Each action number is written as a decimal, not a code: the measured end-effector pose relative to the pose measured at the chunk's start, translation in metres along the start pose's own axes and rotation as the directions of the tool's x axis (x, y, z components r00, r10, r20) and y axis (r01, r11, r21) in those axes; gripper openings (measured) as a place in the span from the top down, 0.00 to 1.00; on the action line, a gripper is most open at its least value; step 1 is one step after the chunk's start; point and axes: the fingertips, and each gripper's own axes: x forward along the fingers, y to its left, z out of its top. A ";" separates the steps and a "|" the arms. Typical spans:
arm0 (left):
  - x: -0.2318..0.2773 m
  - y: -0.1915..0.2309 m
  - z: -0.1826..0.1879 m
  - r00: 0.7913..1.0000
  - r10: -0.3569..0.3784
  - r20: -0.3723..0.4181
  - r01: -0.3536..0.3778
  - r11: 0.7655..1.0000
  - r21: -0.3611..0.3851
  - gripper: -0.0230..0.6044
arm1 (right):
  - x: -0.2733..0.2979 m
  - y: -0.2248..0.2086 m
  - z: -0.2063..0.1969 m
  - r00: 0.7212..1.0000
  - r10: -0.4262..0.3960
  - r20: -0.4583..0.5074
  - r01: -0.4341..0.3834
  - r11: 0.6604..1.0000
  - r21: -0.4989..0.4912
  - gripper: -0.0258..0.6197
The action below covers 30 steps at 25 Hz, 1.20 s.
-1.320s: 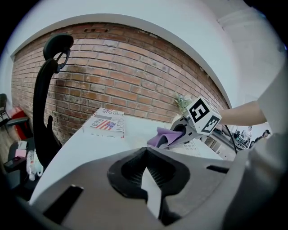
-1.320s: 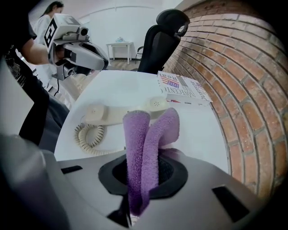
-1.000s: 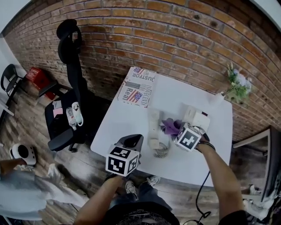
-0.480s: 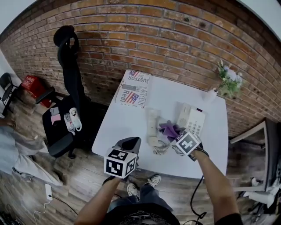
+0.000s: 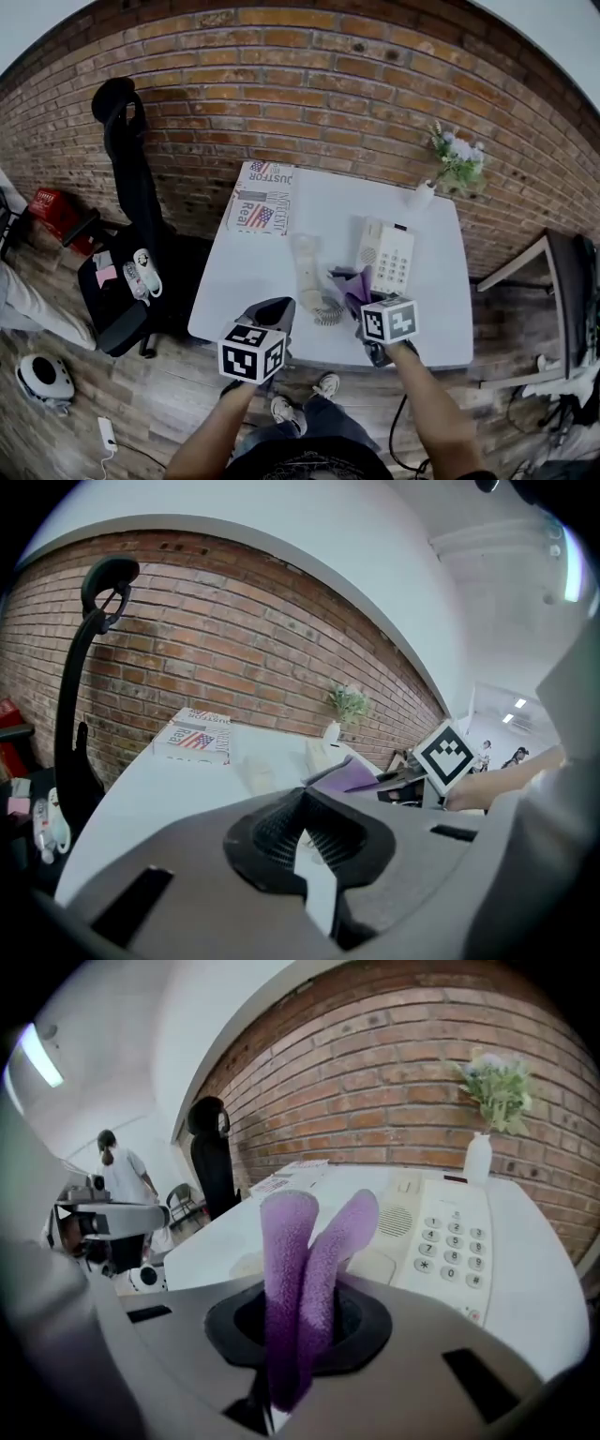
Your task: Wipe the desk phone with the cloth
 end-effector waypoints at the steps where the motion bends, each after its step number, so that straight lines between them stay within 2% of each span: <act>1: 0.001 -0.003 0.002 1.000 -0.007 0.002 0.007 1.000 0.001 0.96 | -0.008 0.001 0.001 1.000 -0.002 0.025 0.002 1.000 0.015 0.89; 6: 0.008 -0.021 0.008 0.999 -0.036 0.006 0.036 0.999 0.024 0.96 | -0.056 0.003 0.009 0.987 -0.030 0.158 0.021 0.998 0.057 0.89; 12: 0.020 -0.050 0.020 0.999 -0.038 0.009 0.037 0.995 0.089 0.96 | -0.122 -0.015 0.015 0.955 -0.085 0.285 0.066 0.995 0.076 0.89; 18: 0.029 -0.077 0.033 1.000 -0.009 0.025 0.005 0.991 0.134 0.96 | -0.172 -0.042 0.015 0.931 -0.116 0.347 0.110 0.993 0.036 0.89; 26: 0.038 -0.115 0.043 0.997 0.049 0.056 -0.058 0.986 0.159 0.96 | -0.222 -0.081 0.023 0.890 -0.113 0.443 0.105 0.994 0.042 0.89; 30: 0.038 -0.128 0.049 0.994 0.078 0.076 -0.090 0.981 0.174 0.96 | -0.235 -0.095 0.021 0.884 -0.106 0.455 0.099 0.994 0.040 0.89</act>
